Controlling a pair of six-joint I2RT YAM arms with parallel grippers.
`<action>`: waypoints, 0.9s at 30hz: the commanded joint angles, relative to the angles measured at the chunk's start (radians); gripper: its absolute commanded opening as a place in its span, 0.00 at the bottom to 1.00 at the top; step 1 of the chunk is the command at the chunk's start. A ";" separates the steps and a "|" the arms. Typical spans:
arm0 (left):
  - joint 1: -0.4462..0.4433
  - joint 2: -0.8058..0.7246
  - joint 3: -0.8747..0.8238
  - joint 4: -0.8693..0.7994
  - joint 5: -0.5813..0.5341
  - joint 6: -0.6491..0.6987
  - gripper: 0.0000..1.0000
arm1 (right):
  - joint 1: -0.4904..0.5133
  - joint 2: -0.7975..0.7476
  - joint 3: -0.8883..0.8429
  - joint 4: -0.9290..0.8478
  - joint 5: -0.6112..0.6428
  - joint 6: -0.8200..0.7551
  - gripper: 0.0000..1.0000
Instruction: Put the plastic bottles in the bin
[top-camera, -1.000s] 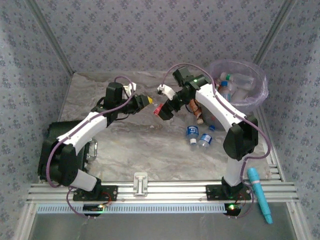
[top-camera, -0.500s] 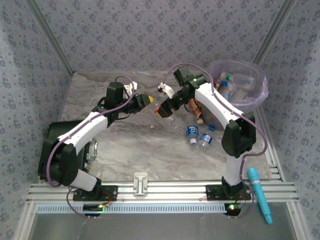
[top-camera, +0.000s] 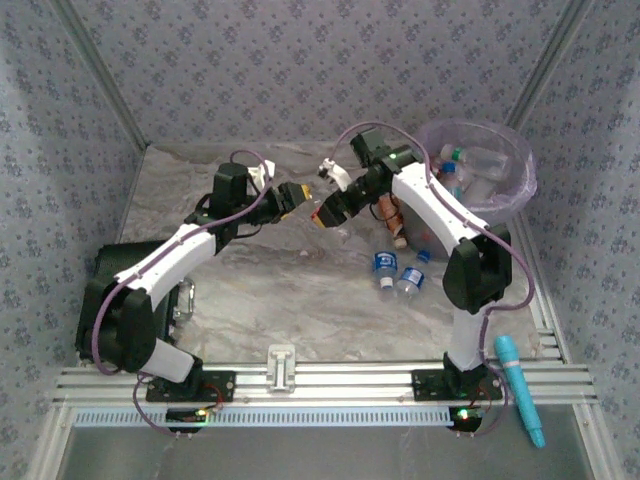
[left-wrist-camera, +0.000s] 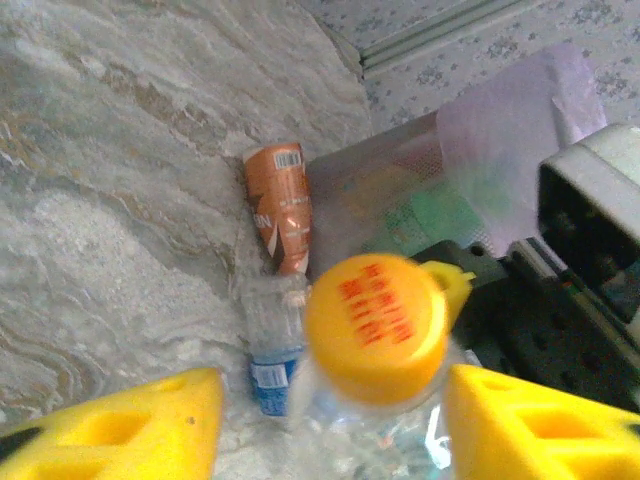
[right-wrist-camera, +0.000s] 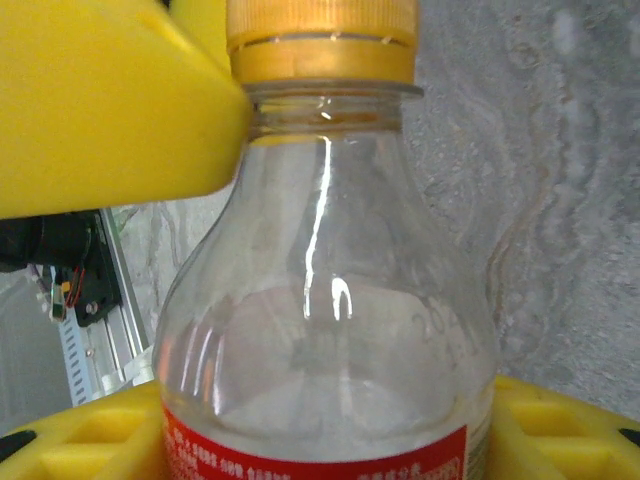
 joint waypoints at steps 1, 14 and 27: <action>0.018 -0.086 -0.001 0.016 -0.046 0.016 0.70 | -0.040 -0.096 0.056 -0.004 0.019 0.069 0.54; 0.067 -0.221 -0.092 -0.135 -0.220 0.100 0.76 | -0.386 -0.425 0.033 0.139 0.306 0.568 0.38; -0.125 -0.042 -0.061 -0.078 -0.288 0.066 0.77 | -0.597 -0.317 0.016 0.161 0.452 0.819 0.05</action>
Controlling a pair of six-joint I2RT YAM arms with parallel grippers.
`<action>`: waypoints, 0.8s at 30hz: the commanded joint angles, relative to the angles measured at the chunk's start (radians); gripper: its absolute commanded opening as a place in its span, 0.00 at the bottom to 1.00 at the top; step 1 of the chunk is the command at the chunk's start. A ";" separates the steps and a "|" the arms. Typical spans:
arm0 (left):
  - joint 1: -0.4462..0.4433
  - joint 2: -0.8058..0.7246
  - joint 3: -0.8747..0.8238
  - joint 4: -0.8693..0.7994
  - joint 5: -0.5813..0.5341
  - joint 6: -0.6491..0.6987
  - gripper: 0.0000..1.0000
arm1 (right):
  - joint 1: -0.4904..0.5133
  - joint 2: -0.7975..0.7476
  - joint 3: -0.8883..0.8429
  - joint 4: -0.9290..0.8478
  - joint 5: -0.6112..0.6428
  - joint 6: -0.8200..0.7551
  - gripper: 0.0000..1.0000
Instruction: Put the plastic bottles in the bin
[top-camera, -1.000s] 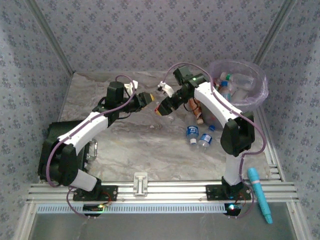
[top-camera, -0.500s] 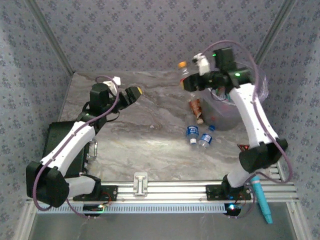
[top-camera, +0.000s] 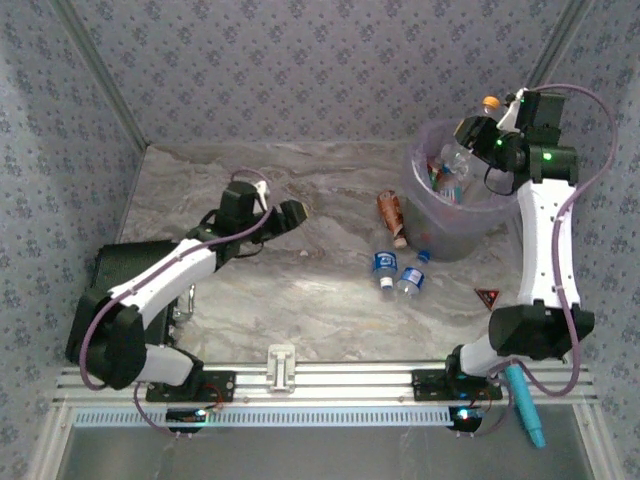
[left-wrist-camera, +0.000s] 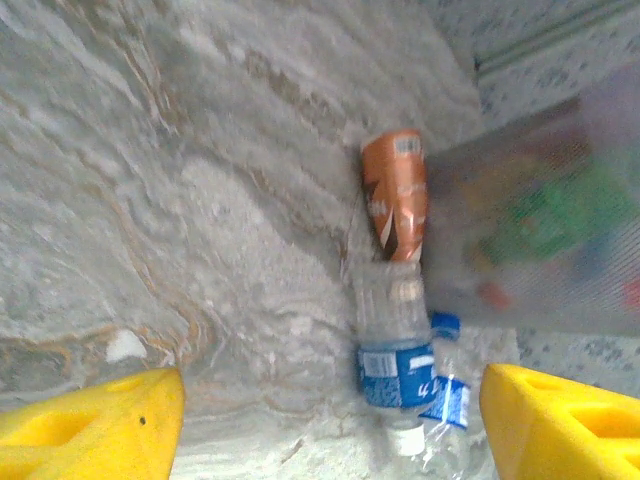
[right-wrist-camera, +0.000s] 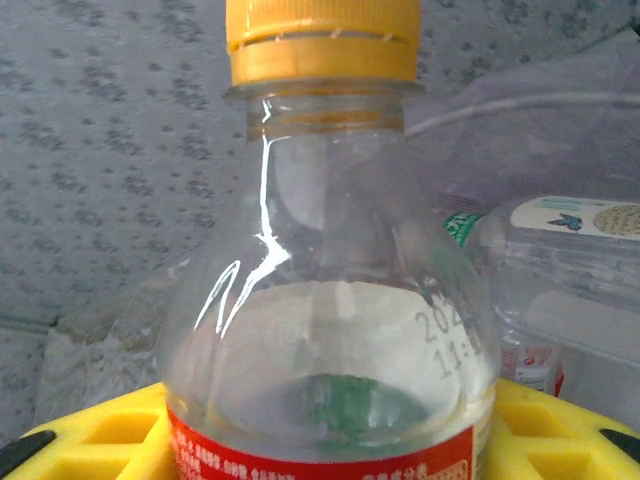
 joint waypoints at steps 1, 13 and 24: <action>-0.039 0.034 0.047 0.030 -0.021 0.000 0.77 | 0.000 0.068 0.013 0.011 0.030 0.077 0.04; -0.065 0.073 0.064 0.016 -0.031 0.008 0.76 | 0.023 0.118 0.009 0.009 -0.030 0.054 0.60; -0.101 0.154 0.110 0.010 -0.025 0.014 0.76 | -0.006 0.102 0.073 -0.115 0.075 -0.046 0.69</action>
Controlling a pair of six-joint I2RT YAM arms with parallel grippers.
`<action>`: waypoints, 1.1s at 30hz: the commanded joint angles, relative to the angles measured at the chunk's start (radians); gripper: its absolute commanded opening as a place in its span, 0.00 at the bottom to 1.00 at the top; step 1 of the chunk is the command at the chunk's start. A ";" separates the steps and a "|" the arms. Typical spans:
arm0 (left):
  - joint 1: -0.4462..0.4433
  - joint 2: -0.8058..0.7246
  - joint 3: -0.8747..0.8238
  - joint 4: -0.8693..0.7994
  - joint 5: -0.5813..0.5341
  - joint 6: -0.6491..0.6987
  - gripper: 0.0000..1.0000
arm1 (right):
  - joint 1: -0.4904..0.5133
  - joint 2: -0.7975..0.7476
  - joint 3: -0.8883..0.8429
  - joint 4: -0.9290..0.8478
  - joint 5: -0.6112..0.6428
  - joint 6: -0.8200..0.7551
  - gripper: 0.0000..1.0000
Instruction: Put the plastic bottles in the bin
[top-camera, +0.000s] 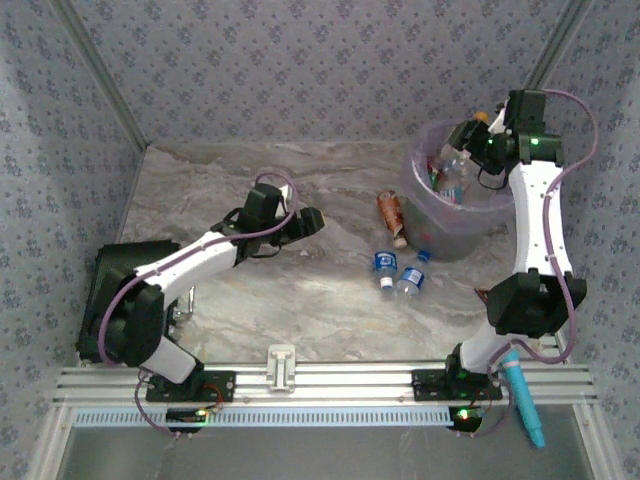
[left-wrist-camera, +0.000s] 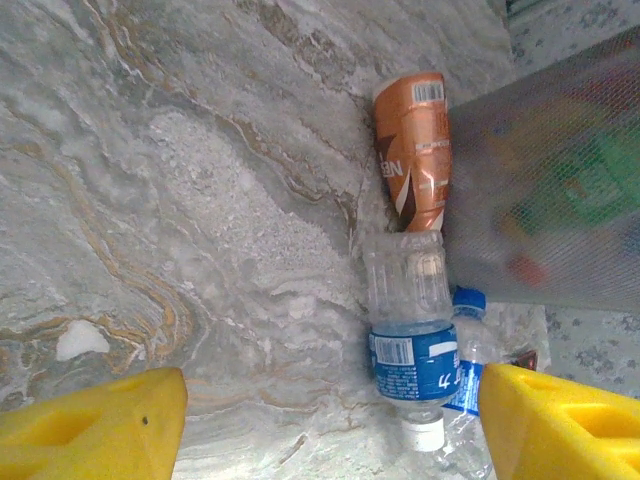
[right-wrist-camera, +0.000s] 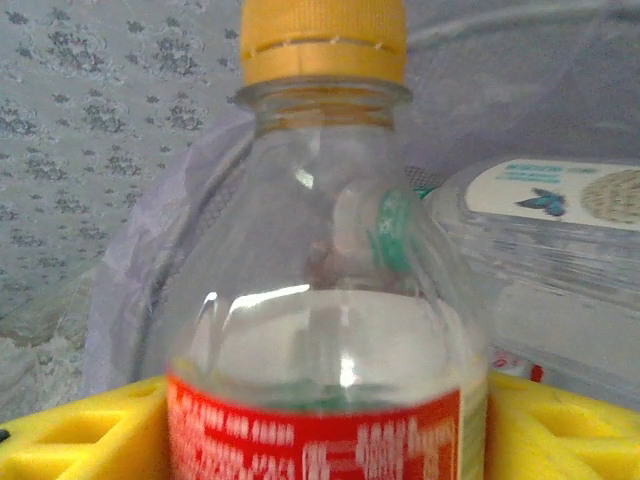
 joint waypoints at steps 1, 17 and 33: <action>-0.022 0.024 0.045 0.008 0.002 0.018 0.76 | -0.004 -0.011 0.029 -0.044 0.022 -0.045 0.70; -0.025 0.053 0.061 0.004 0.001 0.021 0.76 | -0.025 -0.028 -0.013 -0.017 -0.115 -0.052 0.53; -0.105 0.135 0.087 0.061 0.079 -0.035 0.78 | 0.058 -0.015 -0.138 0.058 -0.118 -0.064 0.29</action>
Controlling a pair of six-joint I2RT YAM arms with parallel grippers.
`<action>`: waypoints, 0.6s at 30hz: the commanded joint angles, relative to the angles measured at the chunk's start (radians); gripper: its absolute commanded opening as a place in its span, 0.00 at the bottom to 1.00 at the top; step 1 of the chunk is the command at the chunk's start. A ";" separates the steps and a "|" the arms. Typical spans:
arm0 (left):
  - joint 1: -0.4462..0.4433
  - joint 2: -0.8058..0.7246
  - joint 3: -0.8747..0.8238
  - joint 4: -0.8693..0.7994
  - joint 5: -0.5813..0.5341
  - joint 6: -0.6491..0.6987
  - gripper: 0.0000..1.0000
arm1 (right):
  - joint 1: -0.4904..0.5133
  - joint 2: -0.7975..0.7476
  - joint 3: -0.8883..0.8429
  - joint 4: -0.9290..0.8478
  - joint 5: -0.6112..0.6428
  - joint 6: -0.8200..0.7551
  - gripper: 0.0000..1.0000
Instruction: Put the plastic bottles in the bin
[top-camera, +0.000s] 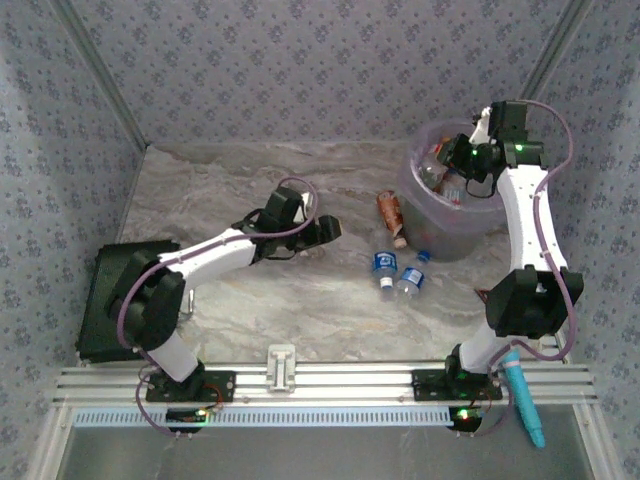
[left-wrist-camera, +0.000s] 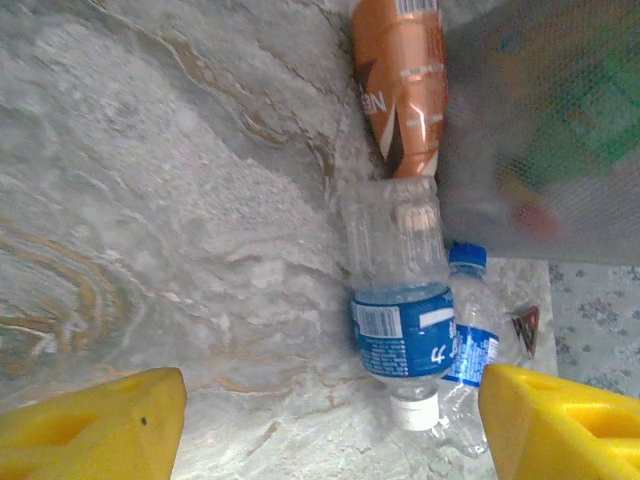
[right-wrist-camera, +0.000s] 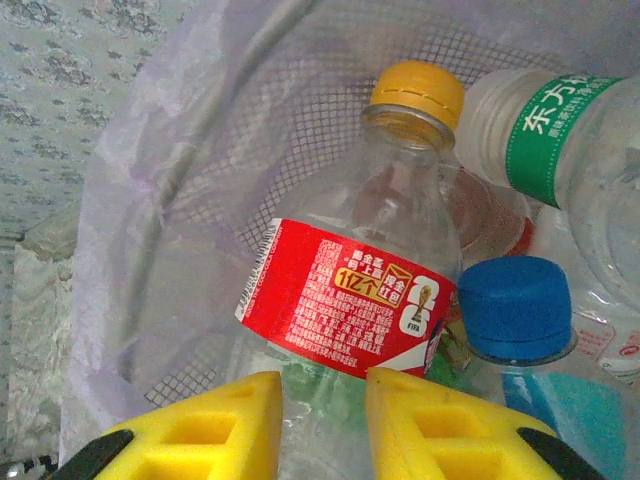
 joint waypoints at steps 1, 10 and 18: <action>-0.039 0.024 0.033 0.045 0.037 -0.029 0.78 | 0.009 -0.010 0.002 -0.006 0.006 -0.010 0.29; -0.155 0.144 0.100 0.081 0.060 -0.081 0.92 | -0.030 -0.090 0.101 -0.113 0.116 -0.047 0.62; -0.229 0.237 0.204 -0.013 0.026 -0.053 0.99 | -0.035 -0.187 0.053 -0.141 0.100 -0.099 0.88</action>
